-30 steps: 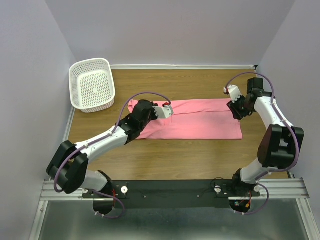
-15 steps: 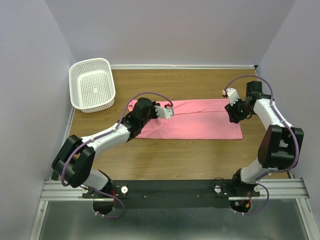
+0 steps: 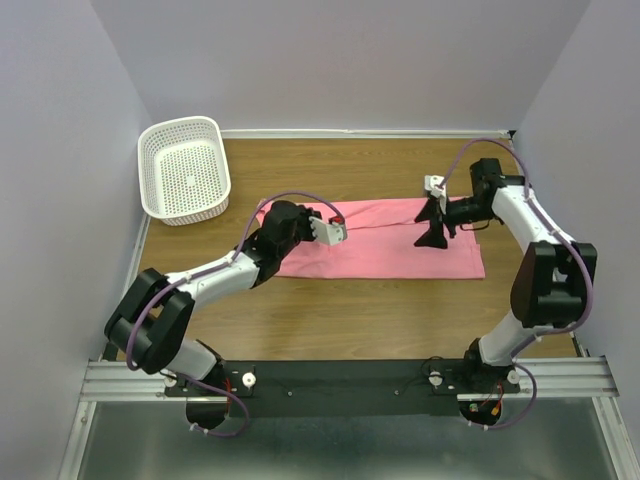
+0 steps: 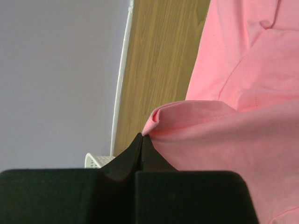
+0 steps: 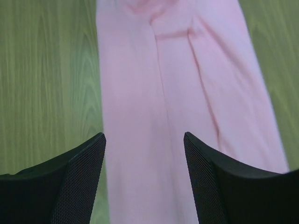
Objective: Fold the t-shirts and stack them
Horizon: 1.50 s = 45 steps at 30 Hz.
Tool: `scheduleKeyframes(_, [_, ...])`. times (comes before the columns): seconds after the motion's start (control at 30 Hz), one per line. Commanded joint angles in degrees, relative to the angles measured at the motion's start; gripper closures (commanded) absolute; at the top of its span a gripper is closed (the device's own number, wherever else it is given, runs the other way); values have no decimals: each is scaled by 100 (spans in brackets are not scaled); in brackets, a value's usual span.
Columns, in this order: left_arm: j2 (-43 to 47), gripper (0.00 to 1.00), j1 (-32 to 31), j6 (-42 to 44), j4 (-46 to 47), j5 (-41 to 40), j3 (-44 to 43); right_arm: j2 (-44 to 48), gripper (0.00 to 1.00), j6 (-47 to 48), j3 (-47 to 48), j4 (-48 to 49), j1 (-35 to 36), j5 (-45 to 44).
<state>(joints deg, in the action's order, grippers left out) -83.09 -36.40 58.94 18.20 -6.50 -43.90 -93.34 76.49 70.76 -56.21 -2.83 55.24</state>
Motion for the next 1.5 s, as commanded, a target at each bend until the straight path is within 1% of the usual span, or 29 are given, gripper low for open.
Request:
scheduleKeyframes(0.0, [170,100,28,92,263,325,277,-833,25,1264,727,-356,589,1848])
scheduleKeyframes(0.03, [196,100,37,92,263,351,355,-1052,25,1159,937,-339,886,1954])
scheduleKeyframes(0.07, [240,100,45,83,281,351,391,-1255,21,992,1166,-338,1037,2112])
scheduleKeyframes(0.1, [249,100,37,65,290,343,434,-1683,20,930,1516,-330,1187,2174])
scheduleKeyframes(0.13, [284,100,54,65,307,351,470,-1870,19,877,1711,-304,1458,2262])
scheduleKeyframes(0.17, [293,100,46,65,316,343,487,-2081,19,798,1878,-303,1574,2341])
scheduleKeyframes(0.2, [302,100,54,74,325,334,505,-2431,19,580,2254,-295,1688,2420])
scheduleKeyframes(0.27, [285,100,63,92,325,299,505,-2785,19,307,2599,-286,1961,2526])
scheduleKeyframes(0.33, [311,100,72,109,325,299,496,-3223,18,130,3090,-260,2198,2413])
scheduleKeyframes(0.37, [311,100,72,109,316,299,488,-3373,13,8,3293,-242,2251,2351])
scheduleKeyframes(0.4, [320,100,81,101,316,316,470,-3662,0,-333,3652,-181,2348,2255])
scheduleKeyframes(0.43, [328,100,81,118,325,308,470,-3761,0,-536,3786,-76,2401,2045])
scheduleKeyframes(0.47, [320,100,81,109,325,316,461,-3840,0,-852,3857,143,2427,1913])
scheduleKeyframes(0.5, [311,100,81,109,325,316,453,-3849,0,-1734,3849,476,2454,1746])
scheduleKeyframes(0.53, [328,100,81,109,325,325,452,-3823,0,-2169,3727,888,2489,1588])
scheduleKeyframes(0.57, [346,100,81,118,334,325,452,-3667,0,-2834,3395,1753,2489,1368])
scheduleKeyframes(0.6, [346,100,81,127,334,325,452,-3613,0,-3033,3235,2136,2489,1279])
scheduleKeyframes(0.63, [355,100,89,118,334,342,444,-3586,0,-3035,3181,2349,2498,1244])
scheduleKeyframes(0.8, [407,100,89,144,386,395,505,-3849,0,-2850,3365,2404,2568,1358])
scheduleKeyframes(0.97, [460,100,98,127,386,395,575,-4025,0,-2771,3567,2421,2901,1306])
scheduleKeyframes(1.03, [504,100,98,127,395,404,628,-4130,2,-2797,3698,2430,3024,1217])
scheduleKeyframes(1.13, [574,100,89,135,404,413,690,-4289,9,-3060,4023,2456,3078,1155])
scheduleKeyframes(1.17, [609,100,89,136,421,404,698,-4402,15,-3209,4094,2465,3087,1147])
scheduleKeyframes(1.23, [627,100,98,153,422,413,707,-4482,20,-3324,4243,2491,3095,1138])
scheduleKeyframes(1.33, [601,100,90,153,422,422,672,-4561,25,-3430,4341,2500,3139,1129])
scheduleKeyframes(1.4, [575,100,98,153,422,422,655,-4570,33,-3448,4341,2509,3157,1129])
scheduleKeyframes(1.43, [566,100,90,153,422,396,637,-4570,44,-3465,4341,2500,3183,1138])
scheduleKeyframes(1.47, [548,100,89,144,422,395,637,-4570,49,-3483,4323,2500,3183,1146])
